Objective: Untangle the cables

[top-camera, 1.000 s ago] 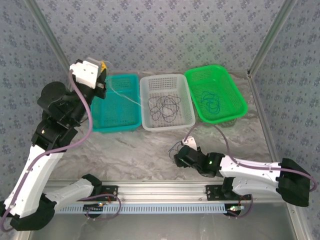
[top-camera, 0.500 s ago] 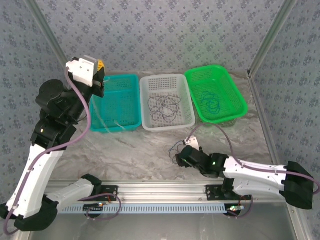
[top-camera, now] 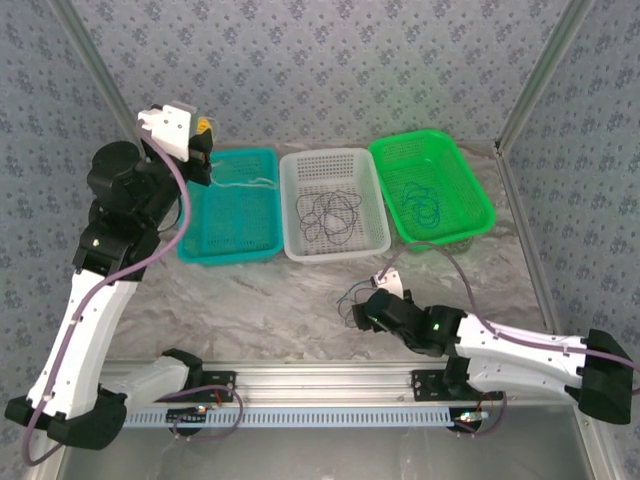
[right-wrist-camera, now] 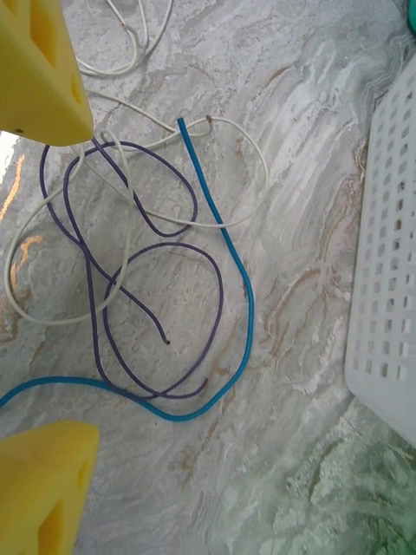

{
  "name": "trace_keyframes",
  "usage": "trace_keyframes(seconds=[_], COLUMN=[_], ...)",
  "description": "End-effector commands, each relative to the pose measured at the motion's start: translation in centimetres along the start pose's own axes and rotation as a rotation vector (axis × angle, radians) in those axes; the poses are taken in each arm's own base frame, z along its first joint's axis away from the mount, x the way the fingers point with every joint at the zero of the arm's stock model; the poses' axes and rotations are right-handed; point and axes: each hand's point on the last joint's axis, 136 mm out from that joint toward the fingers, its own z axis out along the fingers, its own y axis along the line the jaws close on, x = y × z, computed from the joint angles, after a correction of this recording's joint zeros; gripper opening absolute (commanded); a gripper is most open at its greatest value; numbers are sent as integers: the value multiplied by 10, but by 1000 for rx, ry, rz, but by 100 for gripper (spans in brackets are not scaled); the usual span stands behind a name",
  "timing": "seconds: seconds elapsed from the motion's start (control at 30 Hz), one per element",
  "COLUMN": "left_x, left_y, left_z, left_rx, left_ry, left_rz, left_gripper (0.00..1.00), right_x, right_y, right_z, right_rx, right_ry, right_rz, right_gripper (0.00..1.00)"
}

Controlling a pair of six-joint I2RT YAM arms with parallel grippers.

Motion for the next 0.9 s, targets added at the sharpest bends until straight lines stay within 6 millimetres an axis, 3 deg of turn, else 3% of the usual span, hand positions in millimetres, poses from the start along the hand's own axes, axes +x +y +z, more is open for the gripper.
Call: trace_keyframes(seconds=[0.0, 0.2, 0.37, 0.63, 0.87], left_x=[-20, -4, 9, 38, 71], left_y=[-6, 1, 19, 49, 59], left_z=[1, 17, 24, 40, 61], left_rx=[50, 28, -11, -75, -86], left_ry=[-58, -16, 2, 59, 123], left_rz=[-50, -64, -99, -151, -187], left_gripper=[8, 8, 8, 8, 8], right_x=[-17, -22, -24, -23, -22], right_y=[-5, -15, -23, -64, -70], right_z=[-11, -18, -26, -45, -42], right_rx=[29, 51, 41, 121, 90], right_ry=[-51, -58, -80, -73, -43], right_rz=[18, 33, 61, 183, 244], right_gripper=[87, 88, 88, 89, 87])
